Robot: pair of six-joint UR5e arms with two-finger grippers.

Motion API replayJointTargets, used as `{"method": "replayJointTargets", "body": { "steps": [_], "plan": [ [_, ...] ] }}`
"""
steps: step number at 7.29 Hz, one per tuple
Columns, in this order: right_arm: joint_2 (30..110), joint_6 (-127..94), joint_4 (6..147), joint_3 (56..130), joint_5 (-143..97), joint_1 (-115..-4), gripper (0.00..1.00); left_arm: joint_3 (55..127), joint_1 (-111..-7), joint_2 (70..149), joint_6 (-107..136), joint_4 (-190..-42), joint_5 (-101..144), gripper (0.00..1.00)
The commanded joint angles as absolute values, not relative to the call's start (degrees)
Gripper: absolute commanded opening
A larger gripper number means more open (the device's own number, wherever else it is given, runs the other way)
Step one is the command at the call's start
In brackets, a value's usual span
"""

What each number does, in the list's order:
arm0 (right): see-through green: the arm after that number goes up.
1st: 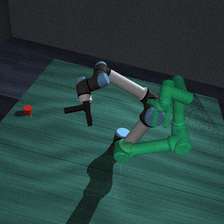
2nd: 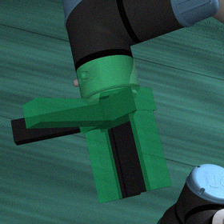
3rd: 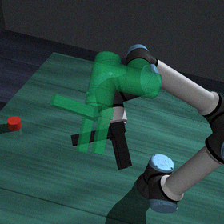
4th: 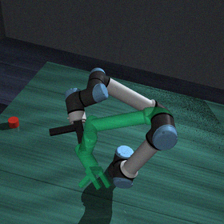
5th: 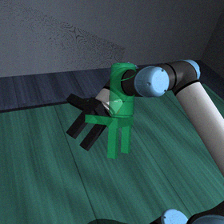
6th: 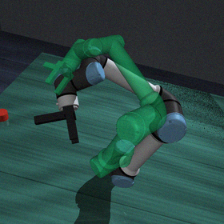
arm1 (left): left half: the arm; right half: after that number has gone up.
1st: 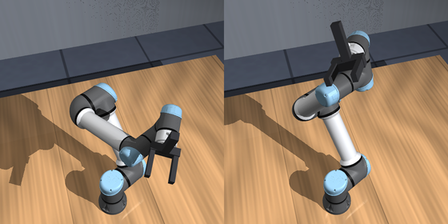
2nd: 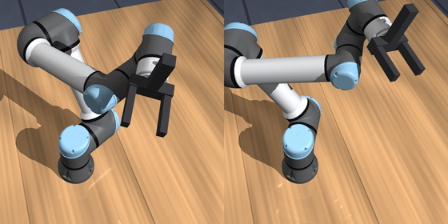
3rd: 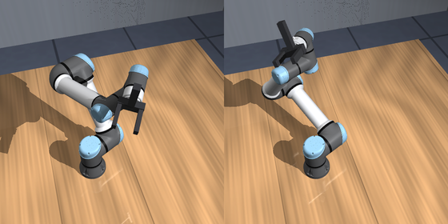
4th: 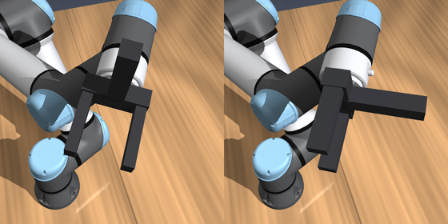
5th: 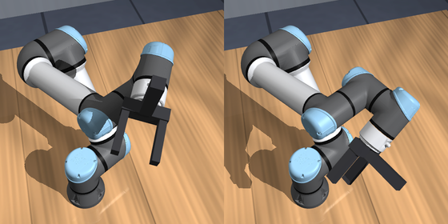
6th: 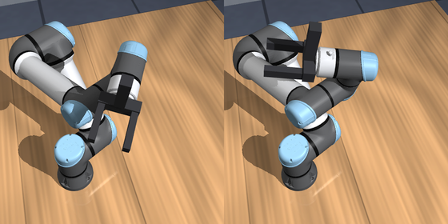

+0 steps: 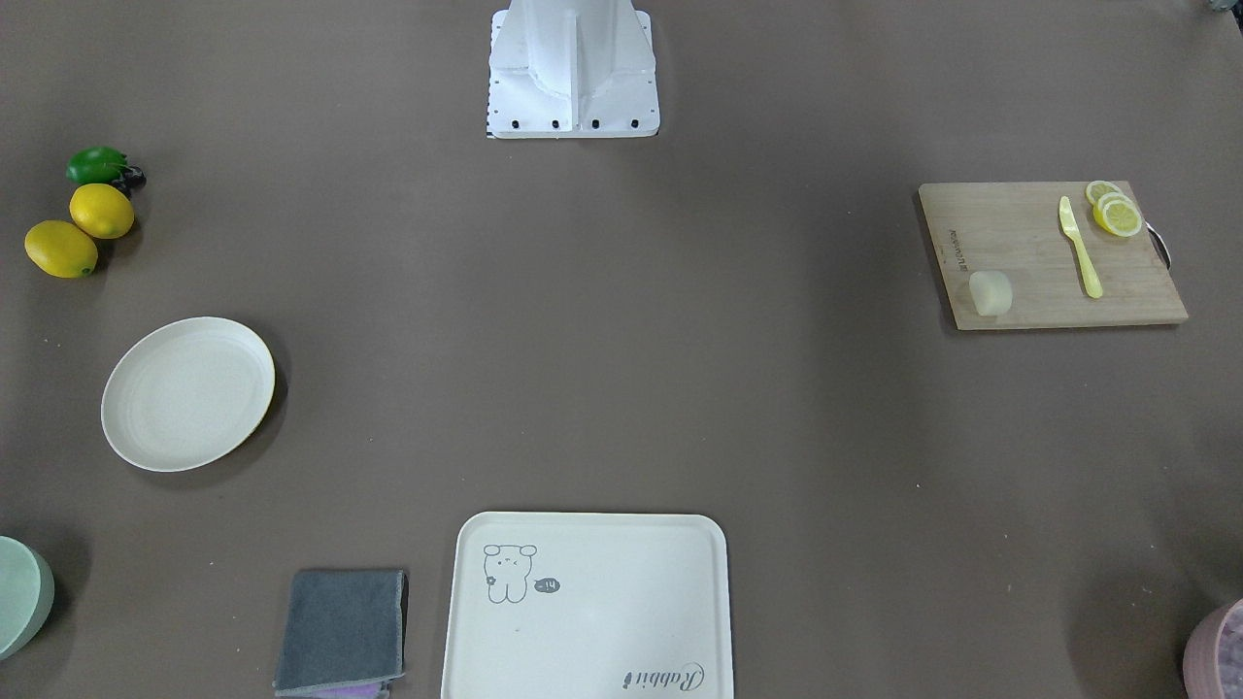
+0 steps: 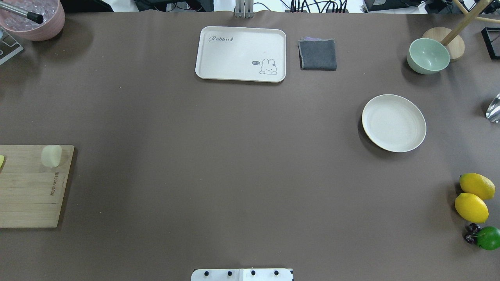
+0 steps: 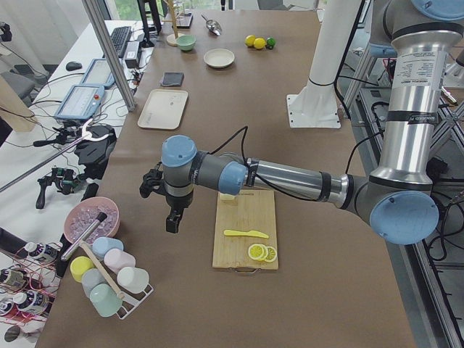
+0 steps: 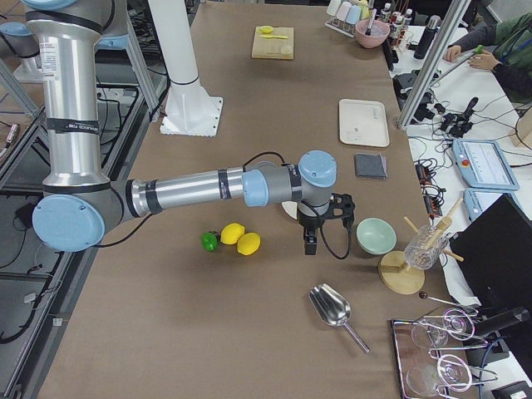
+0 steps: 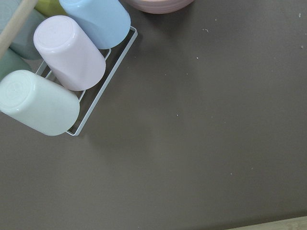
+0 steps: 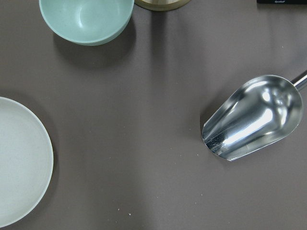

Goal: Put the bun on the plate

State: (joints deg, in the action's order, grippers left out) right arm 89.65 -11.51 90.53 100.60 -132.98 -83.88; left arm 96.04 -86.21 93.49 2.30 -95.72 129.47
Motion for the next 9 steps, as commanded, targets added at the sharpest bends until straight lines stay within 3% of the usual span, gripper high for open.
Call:
{"method": "replayJointTargets", "body": {
  "steps": [1,9],
  "plan": [
    [89.65,-11.51,90.53,100.55,-132.98,-83.85,1.00,96.06,-86.31,92.82,2.20,-95.71,129.46,0.97],
    [88.77,-11.43,90.97,97.83,-132.45,-83.67,1.00,95.89,-86.48,91.15,2.37,-95.71,129.37,0.97]
  ]
}}
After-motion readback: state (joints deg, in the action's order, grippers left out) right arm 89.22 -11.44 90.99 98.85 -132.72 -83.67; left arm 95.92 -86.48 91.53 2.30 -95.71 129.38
